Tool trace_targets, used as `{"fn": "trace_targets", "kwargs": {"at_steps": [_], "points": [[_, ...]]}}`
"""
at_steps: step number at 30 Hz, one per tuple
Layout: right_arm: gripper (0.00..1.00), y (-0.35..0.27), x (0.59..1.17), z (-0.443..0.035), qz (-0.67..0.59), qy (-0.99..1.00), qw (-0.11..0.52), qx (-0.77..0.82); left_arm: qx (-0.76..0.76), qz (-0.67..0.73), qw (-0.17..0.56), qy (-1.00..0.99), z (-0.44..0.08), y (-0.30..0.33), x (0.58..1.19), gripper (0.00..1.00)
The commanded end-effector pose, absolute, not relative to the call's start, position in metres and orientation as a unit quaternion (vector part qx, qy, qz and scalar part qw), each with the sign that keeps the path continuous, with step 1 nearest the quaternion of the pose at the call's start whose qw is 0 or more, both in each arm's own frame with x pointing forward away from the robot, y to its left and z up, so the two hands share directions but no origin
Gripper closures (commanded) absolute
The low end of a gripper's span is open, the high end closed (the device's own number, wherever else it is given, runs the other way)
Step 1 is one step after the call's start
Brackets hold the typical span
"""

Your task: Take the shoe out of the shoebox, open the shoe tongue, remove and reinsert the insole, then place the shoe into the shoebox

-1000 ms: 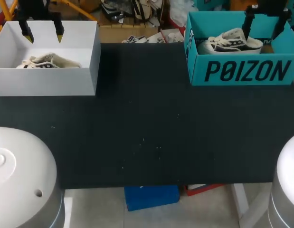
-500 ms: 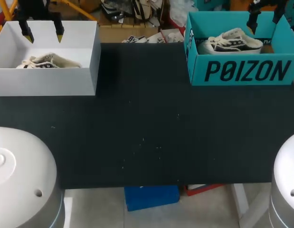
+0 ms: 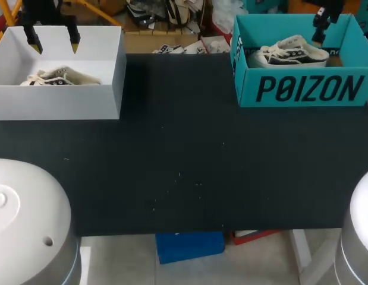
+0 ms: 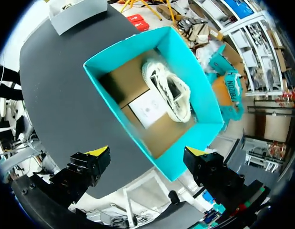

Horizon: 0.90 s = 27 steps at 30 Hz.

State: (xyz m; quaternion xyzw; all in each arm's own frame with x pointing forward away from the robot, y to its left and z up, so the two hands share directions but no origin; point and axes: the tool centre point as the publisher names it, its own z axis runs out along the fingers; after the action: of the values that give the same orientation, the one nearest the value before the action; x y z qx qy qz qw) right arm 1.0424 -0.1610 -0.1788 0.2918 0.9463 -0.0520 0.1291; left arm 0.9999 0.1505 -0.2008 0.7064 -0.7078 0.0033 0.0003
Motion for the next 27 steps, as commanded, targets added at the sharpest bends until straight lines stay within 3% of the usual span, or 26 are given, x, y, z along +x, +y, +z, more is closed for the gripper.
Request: {"fn": "trace_targets", "kwargs": {"at_steps": [1, 17, 19, 20, 21, 22, 27], "points": [[0.0, -0.161, 1.063, -0.187, -0.004, 0.993, 0.118, 0.029, 0.707, 0.002, 0.0, -0.708, -0.2, 0.151, 1.0, 0.0], [0.0, -0.165, 1.122, -0.232, -0.01, 0.995, 0.09, -0.034, 0.707, 0.002, 0.0, -0.708, -0.2, 0.151, 1.0, 0.0], [0.19, -0.165, 1.128, -0.241, -0.015, 0.995, 0.092, -0.029, 0.707, 0.002, 0.0, -0.708, -0.2, 0.151, 1.0, 0.0], [0.16, -0.165, 1.13, -0.245, -0.016, 0.995, 0.091, -0.028, 0.707, 0.002, 0.0, -0.708, -0.2, 0.151, 1.0, 0.0], [0.3, -0.164, 1.133, -0.249, -0.017, 0.995, 0.09, -0.025, 0.707, 0.002, 0.0, -0.708, -0.2, 0.151, 1.0, 0.0], [0.51, -0.164, 1.135, -0.252, -0.019, 0.995, 0.09, -0.023, 0.707, 0.002, 0.0, -0.708, -0.2, 0.151, 1.0, 0.0], [0.49, -0.16, 1.143, -0.27, -0.021, 0.996, 0.083, -0.02, 0.707, 0.002, 0.0, -0.708, -0.2, 0.151, 1.0, 0.0]]}}
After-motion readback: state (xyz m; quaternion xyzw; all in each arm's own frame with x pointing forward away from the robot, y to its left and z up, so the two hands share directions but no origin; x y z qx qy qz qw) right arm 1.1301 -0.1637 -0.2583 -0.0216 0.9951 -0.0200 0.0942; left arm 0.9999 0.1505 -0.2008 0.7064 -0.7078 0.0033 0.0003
